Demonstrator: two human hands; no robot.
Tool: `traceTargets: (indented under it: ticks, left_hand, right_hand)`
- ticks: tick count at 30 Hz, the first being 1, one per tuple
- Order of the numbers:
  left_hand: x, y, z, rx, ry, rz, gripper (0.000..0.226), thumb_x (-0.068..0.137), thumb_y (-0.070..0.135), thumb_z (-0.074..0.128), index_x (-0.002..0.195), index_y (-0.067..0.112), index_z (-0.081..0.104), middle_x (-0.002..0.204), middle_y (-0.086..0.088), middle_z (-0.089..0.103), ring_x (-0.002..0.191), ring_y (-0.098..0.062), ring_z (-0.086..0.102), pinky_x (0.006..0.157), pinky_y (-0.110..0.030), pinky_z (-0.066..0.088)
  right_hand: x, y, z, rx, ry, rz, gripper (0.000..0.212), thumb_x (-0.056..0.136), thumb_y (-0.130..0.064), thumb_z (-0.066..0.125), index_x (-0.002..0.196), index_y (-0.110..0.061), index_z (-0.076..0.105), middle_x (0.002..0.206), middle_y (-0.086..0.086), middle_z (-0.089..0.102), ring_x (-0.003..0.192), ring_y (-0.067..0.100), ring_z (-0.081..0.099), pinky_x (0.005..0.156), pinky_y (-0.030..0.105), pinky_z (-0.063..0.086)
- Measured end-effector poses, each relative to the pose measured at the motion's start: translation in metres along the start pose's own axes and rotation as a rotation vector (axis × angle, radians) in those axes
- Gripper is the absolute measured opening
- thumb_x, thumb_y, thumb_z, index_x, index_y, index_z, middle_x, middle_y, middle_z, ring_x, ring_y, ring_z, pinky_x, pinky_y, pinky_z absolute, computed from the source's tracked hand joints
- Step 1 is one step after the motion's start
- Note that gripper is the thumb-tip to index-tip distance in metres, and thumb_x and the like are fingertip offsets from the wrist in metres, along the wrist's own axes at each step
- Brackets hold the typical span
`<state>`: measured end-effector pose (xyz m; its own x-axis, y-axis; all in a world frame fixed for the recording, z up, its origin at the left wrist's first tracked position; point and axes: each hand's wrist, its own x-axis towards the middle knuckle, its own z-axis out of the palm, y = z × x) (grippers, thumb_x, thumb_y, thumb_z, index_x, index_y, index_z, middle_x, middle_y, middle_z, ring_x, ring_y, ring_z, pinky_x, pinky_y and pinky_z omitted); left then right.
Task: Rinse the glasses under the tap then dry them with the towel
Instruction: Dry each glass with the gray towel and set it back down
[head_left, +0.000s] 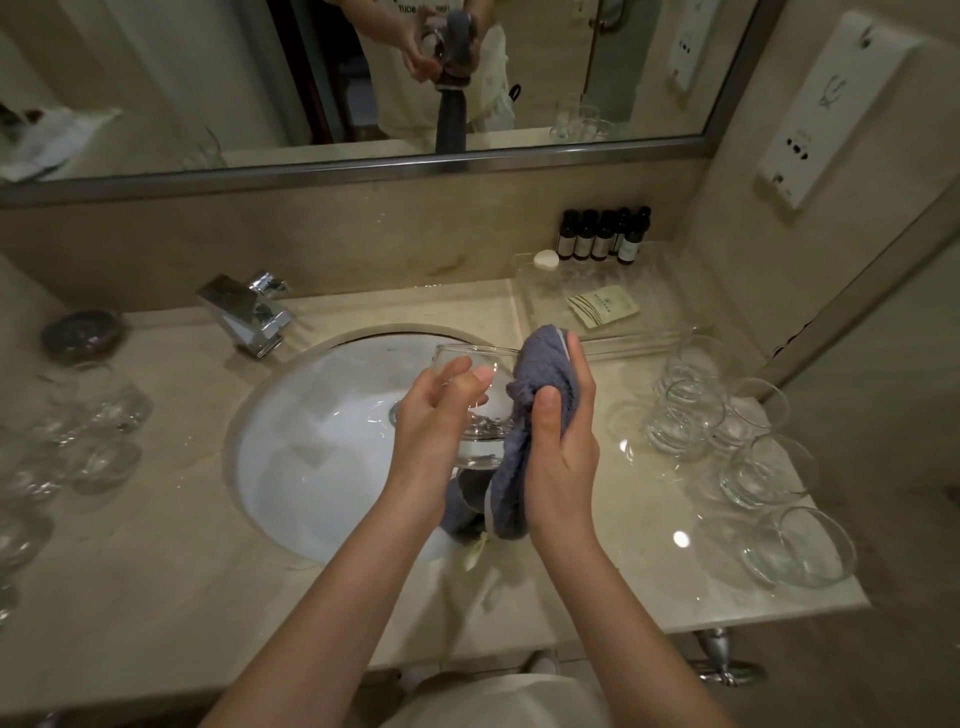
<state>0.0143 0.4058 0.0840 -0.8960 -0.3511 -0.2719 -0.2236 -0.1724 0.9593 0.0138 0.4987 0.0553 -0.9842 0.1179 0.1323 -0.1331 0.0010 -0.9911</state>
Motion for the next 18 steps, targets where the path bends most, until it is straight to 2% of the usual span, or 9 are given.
traceTargets:
  ticks: [2, 4, 6, 8, 10, 14, 16, 18]
  left_hand:
    - [-0.003, -0.001, 0.002, -0.069, 0.021, -0.031, 0.076, 0.042, 0.060, 0.062, 0.105, 0.017, 0.058, 0.107, -0.004, 0.068, 0.087, -0.009, 0.071, 0.084, -0.033, 0.054]
    - [-0.005, -0.001, 0.002, -0.108, 0.024, -0.043, 0.071, 0.043, 0.058, 0.063, 0.100, 0.016, 0.056, 0.104, -0.006, 0.069, 0.086, -0.013, 0.071, 0.084, -0.037, 0.056]
    - [-0.008, 0.000, 0.002, -0.124, -0.012, -0.067, 0.064, 0.047, 0.054, 0.065, 0.099, 0.017, 0.057, 0.099, -0.005, 0.070, 0.080, -0.012, 0.072, 0.070, -0.030, 0.056]
    - [-0.011, 0.001, 0.001, -0.174, -0.078, -0.103, 0.044, 0.061, 0.043, 0.068, 0.093, 0.015, 0.059, 0.085, -0.002, 0.072, 0.067, -0.010, 0.070, 0.054, -0.022, 0.054]
    - [-0.012, 0.002, 0.002, -0.228, -0.130, -0.128, 0.029, 0.073, 0.038, 0.063, 0.086, 0.013, 0.060, 0.073, 0.000, 0.073, 0.062, -0.012, 0.069, 0.052, -0.021, 0.053]
    - [-0.009, -0.002, 0.001, -0.137, -0.090, -0.085, 0.059, 0.061, 0.061, 0.057, 0.101, 0.018, 0.059, 0.094, -0.003, 0.076, 0.094, -0.025, 0.067, 0.081, -0.039, 0.051]
    - [-0.008, -0.003, 0.001, -0.088, -0.051, -0.032, 0.057, 0.068, 0.064, 0.051, 0.106, 0.022, 0.053, 0.095, -0.002, 0.076, 0.090, -0.022, 0.069, 0.079, -0.039, 0.050]
    - [-0.009, -0.002, 0.003, 0.008, -0.018, 0.018, 0.059, 0.066, 0.071, 0.052, 0.104, 0.026, 0.050, 0.099, 0.003, 0.073, 0.082, -0.012, 0.067, 0.075, -0.029, 0.051]
  right_hand:
    - [0.001, 0.000, 0.000, 0.033, 0.007, 0.018, 0.036, 0.084, -0.064, 0.038, 0.118, -0.074, 0.036, 0.120, -0.045, 0.049, 0.117, -0.017, 0.049, 0.092, 0.006, 0.040]
    - [0.001, 0.001, 0.000, 0.062, 0.017, 0.031, 0.037, 0.084, -0.064, 0.037, 0.120, -0.071, 0.036, 0.116, -0.050, 0.049, 0.117, -0.018, 0.048, 0.092, 0.006, 0.039]
    - [0.001, 0.002, -0.001, 0.087, 0.023, 0.038, 0.039, 0.085, -0.063, 0.036, 0.123, -0.065, 0.036, 0.116, -0.049, 0.050, 0.117, -0.018, 0.049, 0.091, 0.006, 0.040]
    - [-0.001, 0.001, -0.001, 0.112, 0.025, 0.048, 0.034, 0.090, -0.058, 0.037, 0.125, -0.060, 0.036, 0.117, -0.043, 0.051, 0.114, -0.019, 0.049, 0.089, 0.004, 0.040]
    - [-0.002, 0.000, -0.003, 0.143, 0.029, 0.052, 0.033, 0.094, -0.047, 0.034, 0.126, -0.054, 0.037, 0.118, -0.041, 0.050, 0.112, -0.022, 0.048, 0.087, 0.002, 0.038]
    - [-0.004, -0.003, -0.007, 0.182, -0.002, 0.011, 0.036, 0.096, -0.037, 0.033, 0.131, -0.046, 0.036, 0.114, -0.054, 0.047, 0.114, -0.025, 0.044, 0.089, 0.000, 0.035]
    - [-0.003, -0.003, -0.008, 0.176, -0.014, 0.004, 0.037, 0.096, -0.036, 0.034, 0.131, -0.047, 0.036, 0.115, -0.055, 0.046, 0.115, -0.025, 0.044, 0.089, 0.001, 0.035]
    - [-0.001, -0.002, -0.007, 0.163, -0.016, 0.010, 0.037, 0.096, -0.038, 0.034, 0.131, -0.049, 0.036, 0.115, -0.056, 0.045, 0.115, -0.024, 0.044, 0.090, 0.001, 0.035]
